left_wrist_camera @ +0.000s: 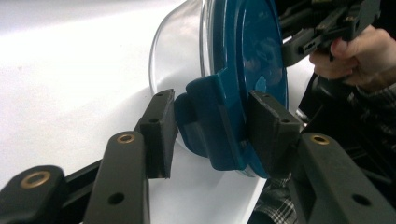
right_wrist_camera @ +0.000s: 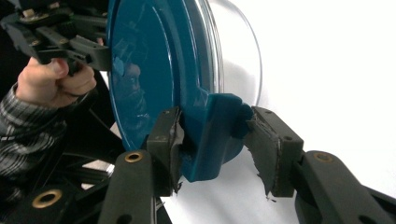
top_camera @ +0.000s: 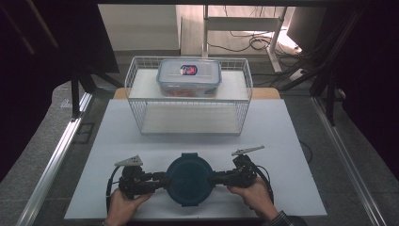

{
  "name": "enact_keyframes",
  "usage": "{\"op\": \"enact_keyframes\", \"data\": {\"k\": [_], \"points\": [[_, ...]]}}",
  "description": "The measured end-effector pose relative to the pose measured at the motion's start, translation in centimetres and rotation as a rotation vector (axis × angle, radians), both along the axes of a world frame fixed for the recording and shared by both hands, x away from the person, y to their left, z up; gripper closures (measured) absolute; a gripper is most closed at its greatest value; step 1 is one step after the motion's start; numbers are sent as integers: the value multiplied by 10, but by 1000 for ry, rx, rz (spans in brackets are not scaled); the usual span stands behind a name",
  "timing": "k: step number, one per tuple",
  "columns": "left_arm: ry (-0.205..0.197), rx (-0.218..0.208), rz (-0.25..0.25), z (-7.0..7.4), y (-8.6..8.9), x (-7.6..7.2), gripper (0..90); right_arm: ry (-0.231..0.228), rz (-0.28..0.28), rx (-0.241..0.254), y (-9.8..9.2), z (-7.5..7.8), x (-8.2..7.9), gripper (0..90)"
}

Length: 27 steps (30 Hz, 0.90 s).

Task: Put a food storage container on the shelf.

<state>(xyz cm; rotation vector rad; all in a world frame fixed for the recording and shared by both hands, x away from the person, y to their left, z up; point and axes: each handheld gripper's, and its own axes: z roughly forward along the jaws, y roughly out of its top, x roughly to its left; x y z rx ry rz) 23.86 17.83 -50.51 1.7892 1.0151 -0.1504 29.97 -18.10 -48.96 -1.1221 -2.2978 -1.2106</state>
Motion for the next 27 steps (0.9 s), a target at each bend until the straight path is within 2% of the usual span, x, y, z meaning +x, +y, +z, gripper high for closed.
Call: {"op": "enact_keyframes", "data": {"k": [4, 7, 9, 13, 17, 22, 27], "points": [[35, -57, 23, -3, 2, 2, 560, 17, -29, 8, -1, 1, -2, 563], [50, -50, 12, -1, 3, 5, 565, 31, -40, 13, 0, 2, -2, 565], [55, -48, 14, 0, 2, 8, 569, 11, -26, -2, 0, 3, -1, 564], [47, -68, 35, 4, 5, 17, 586, -43, -34, -13, 2, 8, 0, 562], [32, -80, 45, 11, 4, 24, 586, -69, -51, 6, 1, 15, 6, 563], [34, -84, 50, 17, 3, 30, 585, -119, -74, 16, 1, 27, 12, 564], [0, -87, 52, 33, 3, 39, 585, -154, -84, 29, 1, 42, 20, 564]]}}
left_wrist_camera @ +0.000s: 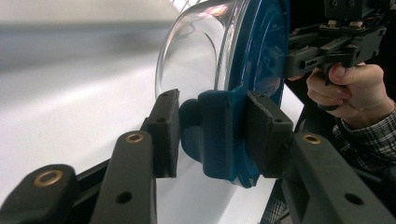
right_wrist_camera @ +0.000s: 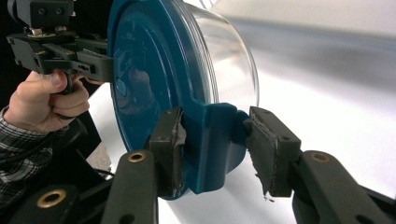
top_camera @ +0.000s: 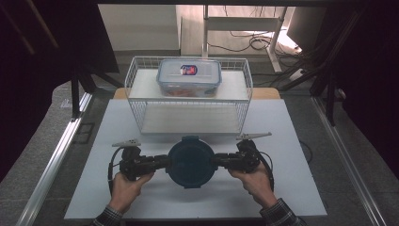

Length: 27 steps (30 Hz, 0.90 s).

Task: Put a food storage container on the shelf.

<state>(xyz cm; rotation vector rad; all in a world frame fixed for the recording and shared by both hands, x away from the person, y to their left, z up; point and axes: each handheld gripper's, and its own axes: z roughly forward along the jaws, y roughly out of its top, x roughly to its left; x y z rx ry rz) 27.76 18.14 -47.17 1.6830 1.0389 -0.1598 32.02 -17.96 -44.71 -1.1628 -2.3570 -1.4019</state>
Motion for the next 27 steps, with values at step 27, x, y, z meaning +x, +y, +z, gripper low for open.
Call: {"op": "enact_keyframes", "data": {"k": [27], "points": [[-135, -2, 30, 103, 5, 49, 581, -183, -33, 43, 8, 110, 48, 565]]}}
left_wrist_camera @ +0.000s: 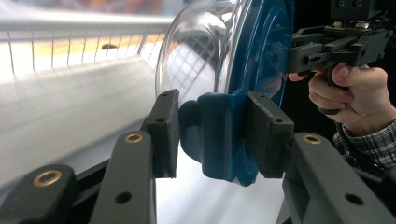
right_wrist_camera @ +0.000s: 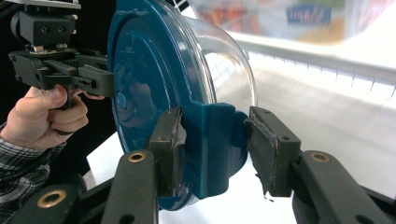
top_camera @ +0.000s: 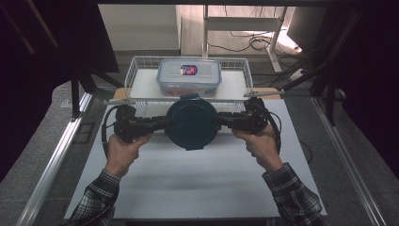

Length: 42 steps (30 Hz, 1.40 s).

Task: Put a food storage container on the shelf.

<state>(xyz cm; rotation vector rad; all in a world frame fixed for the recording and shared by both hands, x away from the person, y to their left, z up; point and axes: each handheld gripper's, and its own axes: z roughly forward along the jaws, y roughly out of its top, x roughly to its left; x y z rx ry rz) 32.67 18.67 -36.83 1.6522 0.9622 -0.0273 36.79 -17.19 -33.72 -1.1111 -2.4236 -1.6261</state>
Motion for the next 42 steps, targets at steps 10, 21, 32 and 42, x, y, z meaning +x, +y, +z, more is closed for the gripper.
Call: {"op": "enact_keyframes", "data": {"k": [10, 21, 32, 42], "points": [[-35, -11, 18, 30, 7, 11, 580, -31, -5, 14, 7, 31, 12, 567], [-67, -10, 19, 69, 15, 28, 579, -57, -8, 35, 14, 65, 26, 568], [-81, -10, 24, 109, 21, 59, 578, -75, -27, 62, 19, 100, 50, 569], [-67, -4, 46, 121, 21, 90, 567, -67, -55, 74, 22, 111, 78, 568]]}}
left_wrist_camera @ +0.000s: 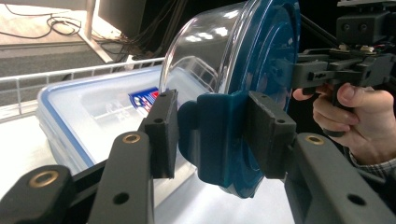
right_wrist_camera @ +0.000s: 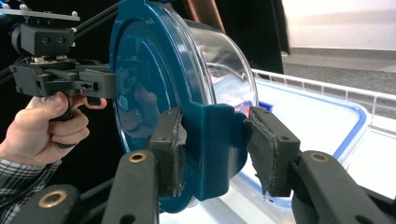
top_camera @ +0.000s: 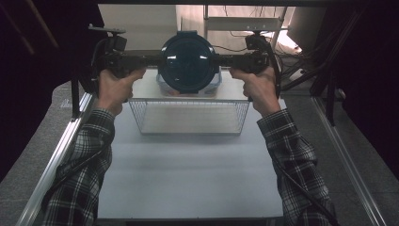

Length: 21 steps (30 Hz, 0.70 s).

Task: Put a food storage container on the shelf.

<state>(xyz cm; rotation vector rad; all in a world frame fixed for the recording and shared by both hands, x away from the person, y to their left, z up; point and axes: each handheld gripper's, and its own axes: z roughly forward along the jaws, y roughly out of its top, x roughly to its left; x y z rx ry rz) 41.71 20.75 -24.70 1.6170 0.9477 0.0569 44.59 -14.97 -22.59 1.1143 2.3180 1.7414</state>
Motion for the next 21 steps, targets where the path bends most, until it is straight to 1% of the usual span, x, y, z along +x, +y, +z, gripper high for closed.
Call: {"op": "enact_keyframes", "data": {"k": [3, 4, 10, 11, 13, 18, 20, 21], "points": [[10, -9, 1, -3, 0, 9, 566, 5, -9, -4, 1, 1, 8, 568], [20, -17, 3, -4, 0, 11, 566, 8, -12, -8, 1, 1, 10, 567], [40, -41, 8, -11, -1, 23, 564, 19, -28, -11, 2, 0, 23, 565], [43, -56, 10, -12, -1, 24, 564, 26, -31, -11, 2, -1, 25, 565], [37, -49, 9, -12, 0, 27, 564, 27, -32, 0, 2, -2, 27, 565], [18, -14, 9, -10, 0, 30, 553, 23, -41, -7, 4, 0, 32, 555], [4, -8, 9, -11, 1, 31, 547, 30, -38, -1, 5, -1, 34, 551], [1, -12, 9, -11, 1, 31, 545, 29, -35, -1, 5, -2, 35, 549]]}}
